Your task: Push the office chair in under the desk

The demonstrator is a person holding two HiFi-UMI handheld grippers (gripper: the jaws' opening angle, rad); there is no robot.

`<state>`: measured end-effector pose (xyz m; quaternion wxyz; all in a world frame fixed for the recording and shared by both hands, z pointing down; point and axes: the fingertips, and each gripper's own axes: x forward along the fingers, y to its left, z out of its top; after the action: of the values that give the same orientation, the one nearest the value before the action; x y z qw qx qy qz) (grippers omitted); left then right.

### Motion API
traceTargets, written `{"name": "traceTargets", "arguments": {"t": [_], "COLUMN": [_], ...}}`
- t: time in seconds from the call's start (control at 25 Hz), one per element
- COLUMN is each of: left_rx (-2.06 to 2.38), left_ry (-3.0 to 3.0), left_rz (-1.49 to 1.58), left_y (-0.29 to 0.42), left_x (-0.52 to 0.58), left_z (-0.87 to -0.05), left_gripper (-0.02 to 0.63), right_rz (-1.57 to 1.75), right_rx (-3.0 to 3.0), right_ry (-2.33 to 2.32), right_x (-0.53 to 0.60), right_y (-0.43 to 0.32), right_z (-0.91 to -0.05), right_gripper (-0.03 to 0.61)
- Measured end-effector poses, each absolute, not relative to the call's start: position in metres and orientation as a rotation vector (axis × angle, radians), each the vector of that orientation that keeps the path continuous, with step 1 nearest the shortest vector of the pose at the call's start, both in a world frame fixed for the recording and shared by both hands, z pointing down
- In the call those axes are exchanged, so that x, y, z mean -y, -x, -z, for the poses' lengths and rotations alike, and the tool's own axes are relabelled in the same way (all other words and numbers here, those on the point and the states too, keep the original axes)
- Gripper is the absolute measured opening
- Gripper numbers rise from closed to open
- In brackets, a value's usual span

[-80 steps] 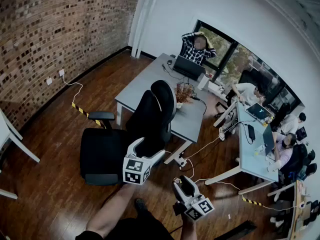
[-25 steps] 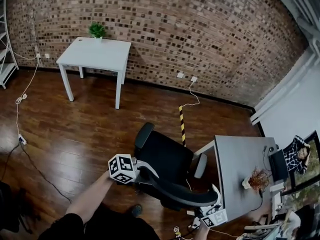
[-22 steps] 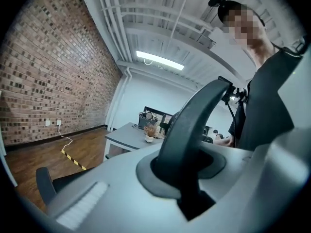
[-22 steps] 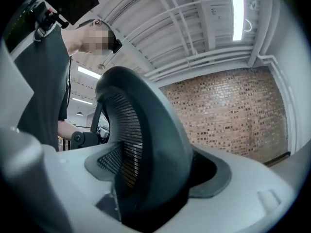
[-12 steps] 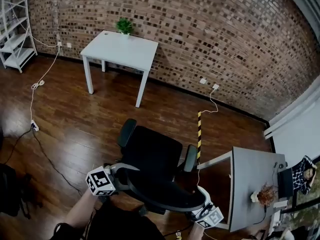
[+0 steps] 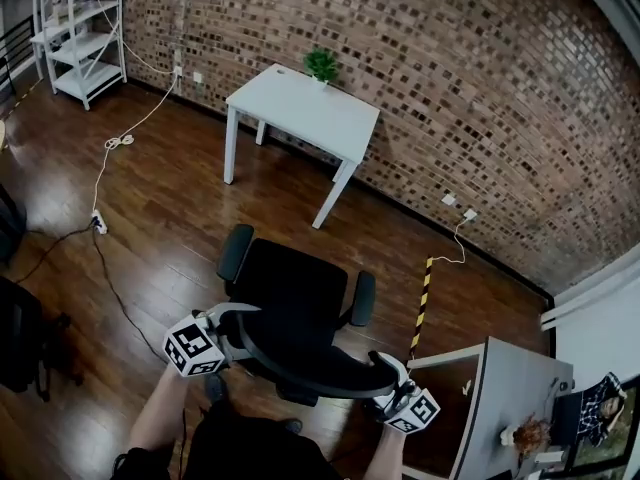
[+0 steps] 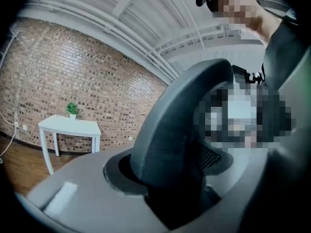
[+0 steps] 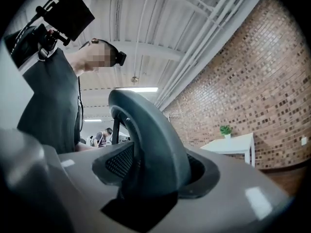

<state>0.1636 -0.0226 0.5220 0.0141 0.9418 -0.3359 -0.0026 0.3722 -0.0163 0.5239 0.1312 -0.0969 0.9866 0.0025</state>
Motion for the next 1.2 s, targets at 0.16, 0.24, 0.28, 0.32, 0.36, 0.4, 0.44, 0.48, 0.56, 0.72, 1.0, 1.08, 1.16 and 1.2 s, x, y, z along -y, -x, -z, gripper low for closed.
{"name": "traceTargets", "arguments": {"t": [0.16, 0.24, 0.28, 0.32, 0.36, 0.4, 0.44, 0.48, 0.56, 0.72, 1.0, 1.08, 1.16, 1.2], "left_rx": [1.180, 1.239, 1.257, 1.268, 1.273, 1.276, 1.282, 1.293, 1.325, 1.380, 1.393, 1.382, 1.371, 1.365], "left_ry": [-2.886, -2.861, -2.851, -2.845, -2.841, -2.838, -2.835, -2.830, -2.813, -2.775, -2.773, -2.787, -2.798, -2.798], "left_rz": [0.008, 0.014, 0.014, 0.012, 0.008, 0.003, -0.002, -0.005, -0.005, 0.017, 0.032, 0.036, 0.049, 0.058], "left_y": [-0.115, -0.098, -0.093, -0.089, -0.085, -0.078, -0.068, -0.055, -0.029, 0.002, 0.049, 0.064, 0.080, 0.086], "left_x": [0.026, 0.032, 0.037, 0.042, 0.046, 0.047, 0.046, 0.043, 0.037, 0.040, 0.089, 0.100, 0.112, 0.119], "left_z": [-0.517, -0.521, -0.523, -0.526, -0.528, -0.530, -0.533, -0.535, -0.536, -0.531, -0.541, -0.543, -0.549, -0.554], "left_gripper": [0.515, 0.518, 0.520, 0.522, 0.522, 0.522, 0.522, 0.522, 0.522, 0.525, 0.537, 0.540, 0.543, 0.543], "right_rz": [0.008, 0.016, 0.022, 0.027, 0.031, 0.033, 0.034, 0.034, 0.039, 0.059, 0.065, 0.064, 0.057, 0.053], "right_rx": [-2.881, -2.886, -2.887, -2.886, -2.885, -2.883, -2.881, -2.880, -2.884, -2.898, -2.884, -2.877, -2.878, -2.880], "right_ry": [0.221, 0.191, 0.181, 0.177, 0.176, 0.174, 0.169, 0.158, 0.126, 0.069, 0.049, 0.028, 0.022, 0.025], "right_x": [0.038, 0.052, 0.058, 0.064, 0.068, 0.070, 0.070, 0.070, 0.069, 0.079, 0.124, 0.129, 0.135, 0.138], "right_y": [-0.326, -0.309, -0.304, -0.301, -0.296, -0.288, -0.277, -0.263, -0.238, -0.209, -0.165, -0.151, -0.134, -0.128], "right_z": [-0.525, -0.529, -0.529, -0.529, -0.529, -0.529, -0.531, -0.534, -0.536, -0.535, -0.546, -0.547, -0.551, -0.552], "right_gripper": [0.239, 0.235, 0.235, 0.235, 0.235, 0.235, 0.235, 0.235, 0.235, 0.235, 0.209, 0.207, 0.206, 0.206]}}
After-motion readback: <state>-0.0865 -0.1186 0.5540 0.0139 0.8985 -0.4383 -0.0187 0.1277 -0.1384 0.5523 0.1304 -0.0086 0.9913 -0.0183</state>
